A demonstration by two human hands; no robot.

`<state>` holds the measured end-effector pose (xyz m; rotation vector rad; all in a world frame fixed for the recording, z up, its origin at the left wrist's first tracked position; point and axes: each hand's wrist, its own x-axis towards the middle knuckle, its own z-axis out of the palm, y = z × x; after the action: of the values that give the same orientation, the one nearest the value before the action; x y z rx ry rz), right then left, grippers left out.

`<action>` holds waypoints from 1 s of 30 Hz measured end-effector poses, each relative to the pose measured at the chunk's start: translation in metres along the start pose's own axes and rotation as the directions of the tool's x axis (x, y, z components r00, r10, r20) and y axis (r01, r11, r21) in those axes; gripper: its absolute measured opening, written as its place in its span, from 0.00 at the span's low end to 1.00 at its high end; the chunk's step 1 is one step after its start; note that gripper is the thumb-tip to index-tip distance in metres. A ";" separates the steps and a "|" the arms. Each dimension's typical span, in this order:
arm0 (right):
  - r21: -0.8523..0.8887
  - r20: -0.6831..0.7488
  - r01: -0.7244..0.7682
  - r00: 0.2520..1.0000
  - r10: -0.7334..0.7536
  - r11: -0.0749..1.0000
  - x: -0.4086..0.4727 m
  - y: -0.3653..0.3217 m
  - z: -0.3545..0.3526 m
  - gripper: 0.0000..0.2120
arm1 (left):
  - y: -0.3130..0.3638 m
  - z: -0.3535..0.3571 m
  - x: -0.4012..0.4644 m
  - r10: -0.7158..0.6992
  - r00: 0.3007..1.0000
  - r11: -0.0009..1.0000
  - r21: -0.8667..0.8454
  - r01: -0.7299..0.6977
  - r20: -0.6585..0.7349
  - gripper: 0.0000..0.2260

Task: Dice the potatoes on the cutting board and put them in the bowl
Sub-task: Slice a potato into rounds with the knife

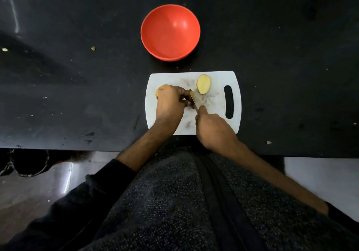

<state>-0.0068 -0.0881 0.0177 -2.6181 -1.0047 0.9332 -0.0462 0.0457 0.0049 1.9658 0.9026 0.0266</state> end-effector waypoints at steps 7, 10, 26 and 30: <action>0.040 -0.032 -0.009 0.999 0.010 0.999 0.010 -0.007 0.006 0.10 | -0.003 -0.002 -0.001 0.019 0.999 1.000 -0.019 -0.020 -0.035 0.10; 0.032 -0.032 -0.035 0.999 0.036 0.999 0.011 -0.010 0.009 0.10 | -0.005 -0.002 -0.001 0.002 0.999 1.000 -0.017 -0.003 -0.040 0.10; 0.085 -0.080 -0.022 0.996 0.029 0.996 0.002 0.018 0.003 0.05 | 0.006 0.017 0.004 0.127 0.990 0.977 0.163 -0.136 0.067 0.17; 0.057 -0.034 -0.019 0.999 0.021 0.998 -0.001 0.017 0.003 0.03 | 0.005 0.016 0.006 0.123 0.989 0.964 0.228 -0.139 0.084 0.15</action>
<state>-0.0004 -0.1017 0.0097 -2.5930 -0.9325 0.9044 -0.0331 0.0353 -0.0019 2.2290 0.7568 -0.0746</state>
